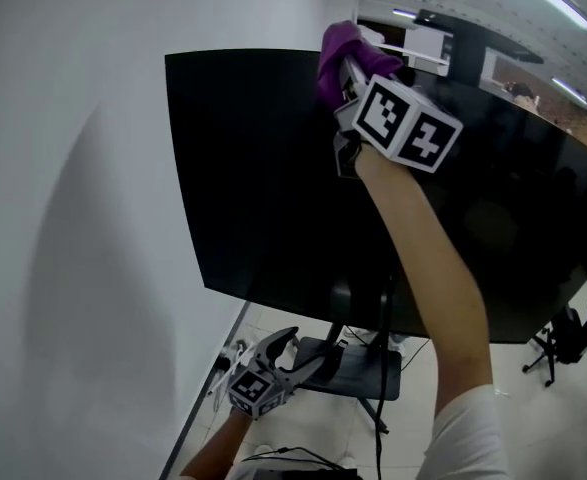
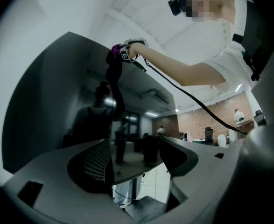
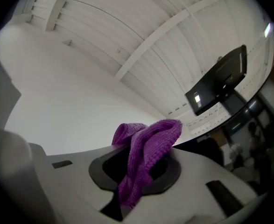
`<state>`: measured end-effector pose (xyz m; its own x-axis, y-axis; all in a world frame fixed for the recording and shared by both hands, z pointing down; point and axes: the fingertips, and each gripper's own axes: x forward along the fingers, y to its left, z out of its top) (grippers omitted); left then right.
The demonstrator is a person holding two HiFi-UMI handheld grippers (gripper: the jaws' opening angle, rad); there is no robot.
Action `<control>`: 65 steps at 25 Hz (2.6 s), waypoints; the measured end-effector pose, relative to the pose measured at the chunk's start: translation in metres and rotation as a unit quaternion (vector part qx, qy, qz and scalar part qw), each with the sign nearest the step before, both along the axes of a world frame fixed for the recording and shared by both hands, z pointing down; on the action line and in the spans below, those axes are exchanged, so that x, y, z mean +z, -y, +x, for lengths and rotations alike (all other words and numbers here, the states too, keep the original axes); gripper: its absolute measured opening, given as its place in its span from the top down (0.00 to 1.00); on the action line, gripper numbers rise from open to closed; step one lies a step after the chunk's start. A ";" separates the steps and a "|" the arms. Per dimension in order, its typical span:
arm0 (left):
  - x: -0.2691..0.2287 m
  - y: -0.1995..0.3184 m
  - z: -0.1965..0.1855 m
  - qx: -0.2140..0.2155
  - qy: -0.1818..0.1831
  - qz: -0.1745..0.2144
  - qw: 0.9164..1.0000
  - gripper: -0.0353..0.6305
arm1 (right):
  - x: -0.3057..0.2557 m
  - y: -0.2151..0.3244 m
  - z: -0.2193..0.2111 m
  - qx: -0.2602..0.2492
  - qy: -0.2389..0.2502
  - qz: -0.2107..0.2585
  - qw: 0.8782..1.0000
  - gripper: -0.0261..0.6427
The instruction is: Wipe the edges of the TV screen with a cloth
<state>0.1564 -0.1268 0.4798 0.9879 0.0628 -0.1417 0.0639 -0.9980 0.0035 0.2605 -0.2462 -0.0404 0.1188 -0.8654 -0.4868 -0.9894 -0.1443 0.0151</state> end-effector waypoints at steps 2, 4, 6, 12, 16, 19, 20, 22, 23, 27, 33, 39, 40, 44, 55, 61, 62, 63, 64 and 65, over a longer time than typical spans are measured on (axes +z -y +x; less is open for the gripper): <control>-0.004 -0.034 0.026 0.048 0.004 0.001 0.999 0.46 | -0.001 -0.047 0.038 0.036 0.007 0.004 0.999 0.86; -0.007 -0.071 0.045 0.094 0.009 0.005 0.996 0.46 | 0.000 -0.094 0.071 0.071 0.013 0.006 0.997 0.86; 0.006 -0.091 0.064 0.119 0.014 0.014 0.993 0.46 | 0.000 -0.134 0.100 0.102 0.015 0.009 0.995 0.86; -0.005 -0.150 0.104 0.180 0.014 0.002 0.984 0.46 | -0.003 -0.239 0.180 0.196 0.015 0.012 0.980 0.86; -0.002 -0.181 0.122 0.217 0.012 0.023 0.976 0.46 | -0.004 -0.303 0.224 0.256 0.009 0.010 0.967 0.86; -0.009 -0.190 0.131 0.218 0.010 0.021 0.976 0.46 | -0.005 -0.345 0.253 0.294 0.011 0.016 0.956 0.86; -0.009 -0.190 0.134 0.217 0.010 0.018 0.976 0.46 | -0.005 -0.358 0.261 0.304 0.013 0.018 0.952 0.86; -0.007 -0.190 0.139 0.218 0.008 0.017 0.976 0.46 | -0.003 -0.384 0.277 0.326 0.017 0.022 0.945 0.86; -0.002 -0.189 0.143 0.218 0.008 0.022 0.976 0.46 | -0.002 -0.396 0.284 0.340 0.017 0.022 0.940 0.86; -0.009 -0.191 0.149 0.217 0.010 0.010 0.976 0.46 | 0.005 -0.448 0.309 0.406 0.005 0.017 0.914 0.86; -0.025 -0.194 0.152 0.212 0.010 -0.036 0.977 0.46 | 0.077 -0.472 0.295 0.385 0.005 0.003 0.923 0.86; -0.034 -0.181 0.151 0.173 0.000 -0.019 0.985 0.46 | 0.232 -0.441 0.248 0.310 -0.017 -0.039 0.950 0.86; -0.033 -0.176 0.149 0.160 0.000 -0.012 0.987 0.46 | 0.263 -0.433 0.240 0.302 -0.016 -0.050 0.952 0.86; -0.013 -0.140 0.138 0.097 -0.009 -0.008 0.995 0.47 | 0.384 -0.392 0.205 0.270 0.016 -0.080 0.959 0.86; 0.006 -0.074 0.117 0.004 -0.013 0.007 1.000 0.47 | 0.527 -0.305 0.136 0.183 0.056 -0.167 0.967 0.87; 0.012 -0.063 0.110 -0.018 -0.015 0.002 1.000 0.47 | 0.542 -0.288 0.120 0.157 0.065 -0.178 0.969 0.87; 0.013 -0.062 0.109 -0.019 -0.015 0.002 1.000 0.47 | 0.544 -0.286 0.119 0.155 0.064 -0.180 0.969 0.87; 0.014 -0.063 0.109 -0.018 -0.015 0.003 1.000 0.47 | 0.544 -0.284 0.118 0.153 0.063 -0.182 0.969 0.87; 0.015 -0.064 0.109 -0.018 -0.015 0.003 1.000 0.47 | 0.544 -0.283 0.117 0.152 0.062 -0.182 0.969 0.87; 0.016 -0.065 0.109 -0.017 -0.014 0.003 1.000 0.47 | 0.543 -0.283 0.117 0.151 0.061 -0.181 0.970 0.87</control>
<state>0.2653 -0.0614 0.4962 0.9850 0.0309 -0.1696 0.0306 -0.9995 -0.0046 0.3771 0.0363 0.5025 0.4309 -0.8938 -0.1242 -0.9005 -0.4348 0.0045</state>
